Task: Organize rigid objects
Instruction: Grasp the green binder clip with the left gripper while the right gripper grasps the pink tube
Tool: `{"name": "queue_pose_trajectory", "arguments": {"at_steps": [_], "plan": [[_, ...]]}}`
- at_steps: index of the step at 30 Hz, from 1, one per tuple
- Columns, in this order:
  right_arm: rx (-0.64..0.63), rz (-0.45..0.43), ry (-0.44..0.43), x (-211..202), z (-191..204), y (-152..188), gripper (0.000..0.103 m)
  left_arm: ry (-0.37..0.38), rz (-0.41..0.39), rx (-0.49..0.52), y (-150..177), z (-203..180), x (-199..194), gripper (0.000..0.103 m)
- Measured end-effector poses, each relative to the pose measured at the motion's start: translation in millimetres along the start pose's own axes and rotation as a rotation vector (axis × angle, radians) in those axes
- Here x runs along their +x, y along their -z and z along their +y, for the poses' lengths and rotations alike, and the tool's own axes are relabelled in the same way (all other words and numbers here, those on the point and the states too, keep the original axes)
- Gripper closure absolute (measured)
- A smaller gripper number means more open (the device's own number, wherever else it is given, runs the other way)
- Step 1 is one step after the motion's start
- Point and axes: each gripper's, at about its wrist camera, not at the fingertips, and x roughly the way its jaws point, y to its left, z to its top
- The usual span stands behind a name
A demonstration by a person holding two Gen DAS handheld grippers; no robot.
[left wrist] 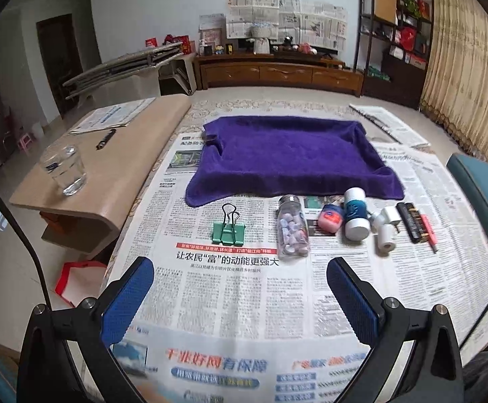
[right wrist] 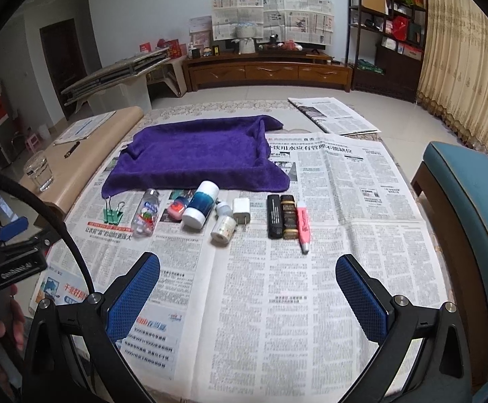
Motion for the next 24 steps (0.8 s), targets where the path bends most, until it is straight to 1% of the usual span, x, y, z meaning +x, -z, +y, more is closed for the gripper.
{"name": "queue_pose_trajectory", "arguments": {"at_steps": [2,6,8,10,12,16,17,19,20,21,23,24], "plan": [[0.016,0.026,-0.003,16.9,-8.8,-6.2,0.000,0.019,0.029,0.022,-3.8,0.2,20.6,0.000],[0.072,0.088,0.013,58.1,-33.2,-14.3,0.000,0.027,0.060,0.046,-5.8,4.8,68.6,0.000],[0.095,0.119,0.010,80.1,-46.3,-17.4,0.000,0.030,0.081,0.041,-5.3,9.3,89.0,0.000],[0.106,0.142,0.021,99.5,-58.1,-20.0,0.001,0.030,0.083,0.033,-4.9,11.8,103.0,0.001],[0.096,0.152,0.031,115.9,-65.2,-23.0,0.001,0.031,0.089,0.022,-5.2,15.7,115.9,0.001],[0.027,0.174,0.080,146.0,-70.2,-24.6,0.002,0.041,0.085,0.008,-6.8,20.9,130.6,0.004],[0.015,0.177,0.084,151.0,-70.7,-24.2,0.002,0.040,0.091,0.012,-6.4,21.0,132.5,0.006],[0.002,0.180,0.083,158.9,-73.0,-23.2,0.002,0.037,0.099,0.020,-7.8,20.4,139.7,0.019],[-0.002,0.182,0.087,164.3,-75.0,-22.2,0.005,0.033,0.105,0.023,-8.3,20.3,142.1,0.022],[-0.003,0.184,0.087,166.9,-77.3,-22.3,0.009,0.034,0.112,0.034,-8.4,18.7,144.7,0.026],[-0.010,0.188,0.074,174.7,-80.0,-22.3,0.016,0.039,0.112,0.047,-8.7,16.5,147.0,0.029],[-0.019,0.194,0.074,178.5,-80.9,-22.4,0.019,0.040,0.112,0.051,-9.4,16.2,148.8,0.032]]}}
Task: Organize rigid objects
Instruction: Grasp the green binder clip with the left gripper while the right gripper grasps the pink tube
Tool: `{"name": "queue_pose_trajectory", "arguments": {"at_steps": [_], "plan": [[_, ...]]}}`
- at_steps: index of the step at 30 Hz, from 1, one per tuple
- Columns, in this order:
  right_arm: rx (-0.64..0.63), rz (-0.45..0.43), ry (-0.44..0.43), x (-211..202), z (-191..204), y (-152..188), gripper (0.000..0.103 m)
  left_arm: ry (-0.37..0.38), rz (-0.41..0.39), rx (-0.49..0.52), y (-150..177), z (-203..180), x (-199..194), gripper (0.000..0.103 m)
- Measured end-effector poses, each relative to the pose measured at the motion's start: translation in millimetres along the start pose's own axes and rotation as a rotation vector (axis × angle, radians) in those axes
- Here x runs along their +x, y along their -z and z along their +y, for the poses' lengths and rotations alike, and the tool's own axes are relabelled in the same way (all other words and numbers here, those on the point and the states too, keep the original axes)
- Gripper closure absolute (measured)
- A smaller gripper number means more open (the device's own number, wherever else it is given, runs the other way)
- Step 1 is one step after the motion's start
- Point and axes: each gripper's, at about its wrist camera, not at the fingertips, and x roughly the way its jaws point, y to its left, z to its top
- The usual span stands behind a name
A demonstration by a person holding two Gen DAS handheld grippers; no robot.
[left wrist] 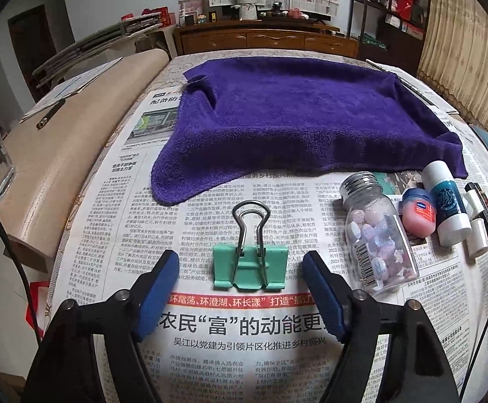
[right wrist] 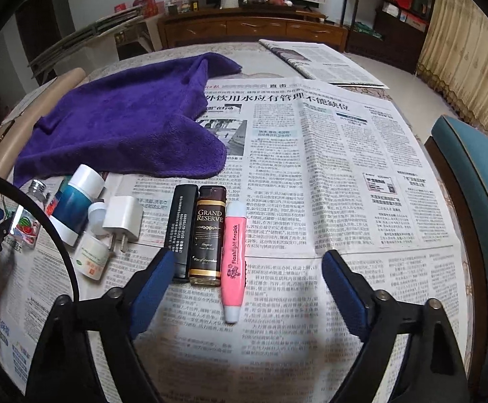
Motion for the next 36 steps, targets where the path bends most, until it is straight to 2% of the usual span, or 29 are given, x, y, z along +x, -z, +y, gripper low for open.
{"name": "queue_pose_trajectory", "arguments": {"at_steps": [4,9,12,14,16,17,20,23,25,28,36], "plan": [[-0.002,-0.009,-0.003,7.3,-4.8,-1.6,0.023,0.022,0.002,0.007,-3.1,-2.1,0.5,0.044],[-0.019,-0.012,0.016,16.5,-8.9,-4.7,0.028,0.043,-0.005,0.010,-4.7,-3.4,2.0,0.048],[-0.042,-0.023,0.059,16.9,-10.6,-8.0,0.030,0.052,-0.002,0.004,-4.5,-2.2,2.4,0.048],[-0.034,-0.014,0.047,17.6,-14.6,-7.3,0.031,0.059,0.000,-0.003,-4.7,-1.1,2.8,0.048],[-0.022,-0.009,0.026,18.7,-15.1,-6.5,0.037,0.059,-0.007,-0.003,-4.8,-1.0,3.4,0.048],[-0.031,-0.003,0.018,18.3,-12.4,-6.0,0.043,0.058,-0.011,-0.001,-4.8,-1.2,3.6,0.048],[-0.062,0.003,0.047,21.4,-3.5,-3.2,0.049,0.051,-0.013,0.002,-5.5,-2.6,3.6,0.049],[-0.070,0.000,0.038,20.5,3.2,-1.2,0.062,0.053,-0.018,0.013,-5.4,-5.6,2.9,0.055],[-0.082,-0.008,0.052,19.6,6.1,0.0,0.063,0.064,-0.024,0.021,-4.8,-7.1,2.3,0.062],[-0.063,-0.015,-0.004,19.6,4.8,1.7,0.079,0.075,-0.029,0.018,-4.3,-7.8,1.9,0.063],[-0.080,-0.036,-0.024,19.5,9.8,2.7,0.088,0.095,-0.053,0.010,-0.8,-4.6,0.6,0.064]]}}
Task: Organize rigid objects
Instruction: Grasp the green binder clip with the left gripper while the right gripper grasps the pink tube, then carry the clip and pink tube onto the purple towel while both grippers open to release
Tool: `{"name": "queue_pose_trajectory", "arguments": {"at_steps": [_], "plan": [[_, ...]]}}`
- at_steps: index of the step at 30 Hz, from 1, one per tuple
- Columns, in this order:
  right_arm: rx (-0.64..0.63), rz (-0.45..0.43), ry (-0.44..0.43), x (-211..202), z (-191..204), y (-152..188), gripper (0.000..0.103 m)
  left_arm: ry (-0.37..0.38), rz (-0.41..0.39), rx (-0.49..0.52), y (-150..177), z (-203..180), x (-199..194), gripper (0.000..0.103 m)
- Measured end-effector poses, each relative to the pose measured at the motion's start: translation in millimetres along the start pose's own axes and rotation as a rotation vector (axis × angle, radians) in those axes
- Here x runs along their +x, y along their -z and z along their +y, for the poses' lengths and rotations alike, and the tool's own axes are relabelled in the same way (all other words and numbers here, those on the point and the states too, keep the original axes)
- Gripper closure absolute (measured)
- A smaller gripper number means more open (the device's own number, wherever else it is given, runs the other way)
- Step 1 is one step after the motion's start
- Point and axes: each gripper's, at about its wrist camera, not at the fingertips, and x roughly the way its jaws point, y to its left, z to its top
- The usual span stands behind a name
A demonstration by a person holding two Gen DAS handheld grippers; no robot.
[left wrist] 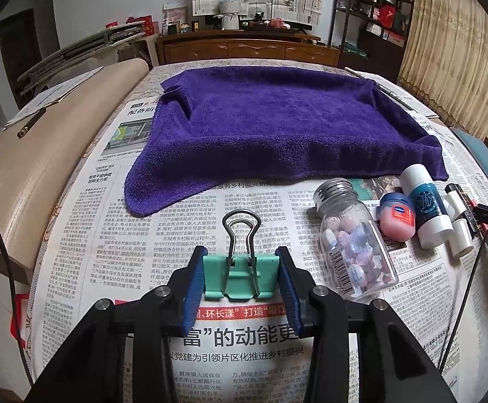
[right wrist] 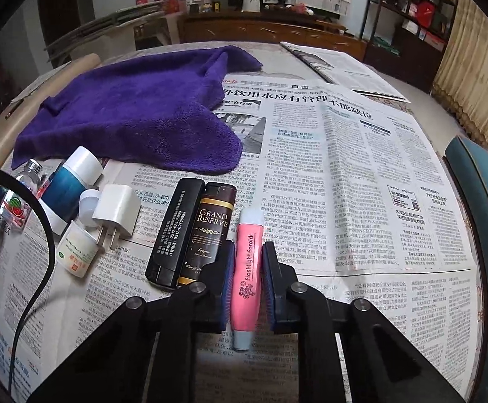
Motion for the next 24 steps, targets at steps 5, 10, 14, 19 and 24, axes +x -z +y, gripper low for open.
{"name": "queue_pose_trajectory", "arguments": {"at_steps": [5,10,14,19,24], "plan": [[0.014,0.015,-0.024,-1.8,-3.7,1.6,0.088,-0.009,-0.006,-0.012,2.6,3.9,-2.7,0.064],[0.029,0.021,-0.035,-4.7,-7.6,2.7,0.088,-0.018,-0.013,-0.030,-0.4,10.0,-9.5,0.064],[0.039,0.005,-0.038,-10.6,-9.6,-1.2,0.088,-0.010,-0.032,-0.046,-4.6,12.2,-19.9,0.064],[0.079,-0.011,-0.069,-17.5,-14.4,-9.4,0.088,0.007,-0.049,-0.051,-15.2,11.2,-32.7,0.064],[0.097,-0.059,-0.099,-33.3,-9.8,-32.4,0.088,0.043,-0.070,-0.057,-39.6,9.3,-42.8,0.064]]}}
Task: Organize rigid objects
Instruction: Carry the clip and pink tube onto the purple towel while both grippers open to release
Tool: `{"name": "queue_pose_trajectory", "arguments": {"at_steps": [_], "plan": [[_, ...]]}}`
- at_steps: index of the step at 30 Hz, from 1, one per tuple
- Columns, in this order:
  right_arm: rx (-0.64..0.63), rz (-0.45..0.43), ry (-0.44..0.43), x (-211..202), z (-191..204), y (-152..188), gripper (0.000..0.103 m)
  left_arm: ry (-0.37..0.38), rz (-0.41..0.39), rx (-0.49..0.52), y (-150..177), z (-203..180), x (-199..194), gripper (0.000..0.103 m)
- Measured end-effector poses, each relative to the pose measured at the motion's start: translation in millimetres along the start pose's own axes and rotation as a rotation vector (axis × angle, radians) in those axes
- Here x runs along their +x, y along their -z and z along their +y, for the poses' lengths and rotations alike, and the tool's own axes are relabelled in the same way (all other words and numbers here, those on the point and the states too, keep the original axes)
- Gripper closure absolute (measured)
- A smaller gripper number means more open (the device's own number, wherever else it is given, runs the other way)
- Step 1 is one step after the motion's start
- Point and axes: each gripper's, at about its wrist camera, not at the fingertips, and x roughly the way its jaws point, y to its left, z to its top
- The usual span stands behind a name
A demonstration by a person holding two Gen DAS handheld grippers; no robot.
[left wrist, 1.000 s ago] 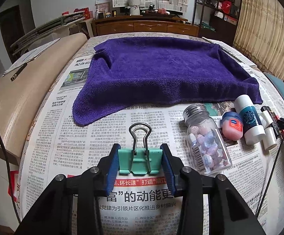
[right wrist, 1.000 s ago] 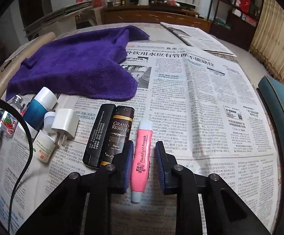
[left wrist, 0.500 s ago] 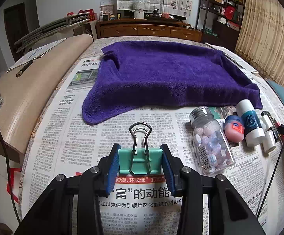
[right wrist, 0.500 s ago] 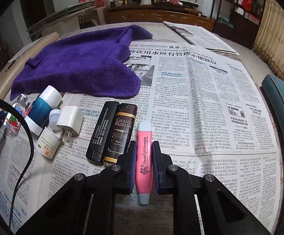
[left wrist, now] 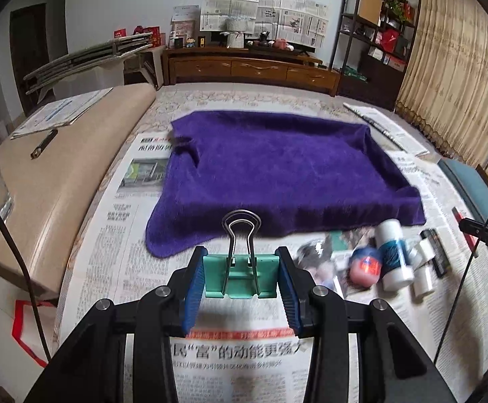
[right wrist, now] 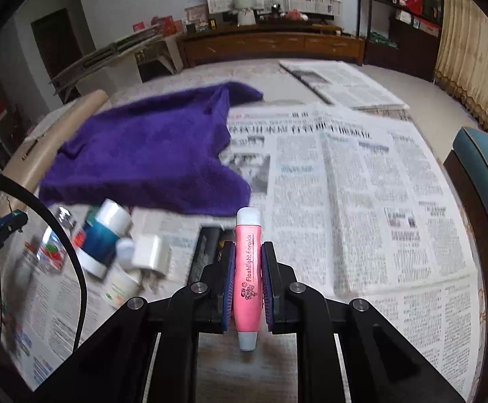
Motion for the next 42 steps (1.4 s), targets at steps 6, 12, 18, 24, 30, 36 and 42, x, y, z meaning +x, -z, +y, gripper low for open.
{"name": "queue_pose_trajectory", "arguments": {"at_steps": [6,12,18,24,30,36,42], "plan": [[-0.021,-0.056,-0.076,0.1,26.8,-59.6,0.088,0.064,-0.009,0.009,-55.6,-9.4,14.7,0.064],[-0.052,-0.050,-0.137,46.5,63.1,-115.6,0.088,0.070,0.019,0.052,-112.7,-26.0,70.3,0.064],[-0.081,0.038,-0.126,117.8,93.8,-157.1,0.088,0.066,0.101,0.068,-139.4,-39.4,139.2,0.064],[-0.106,0.122,-0.087,159.5,109.5,-161.6,0.088,0.047,0.182,0.084,-139.3,-44.2,178.4,0.064],[-0.144,0.160,-0.065,175.4,113.6,-156.6,0.088,0.026,0.227,0.096,-132.4,-41.8,189.8,0.064],[-0.151,0.173,-0.066,180.2,111.5,-151.8,0.088,0.003,0.228,0.118,-130.6,-45.9,189.5,0.063],[-0.194,0.181,-0.061,181.0,115.7,-152.4,0.083,0.012,0.237,0.128,-132.5,-46.7,191.4,0.056]]}}
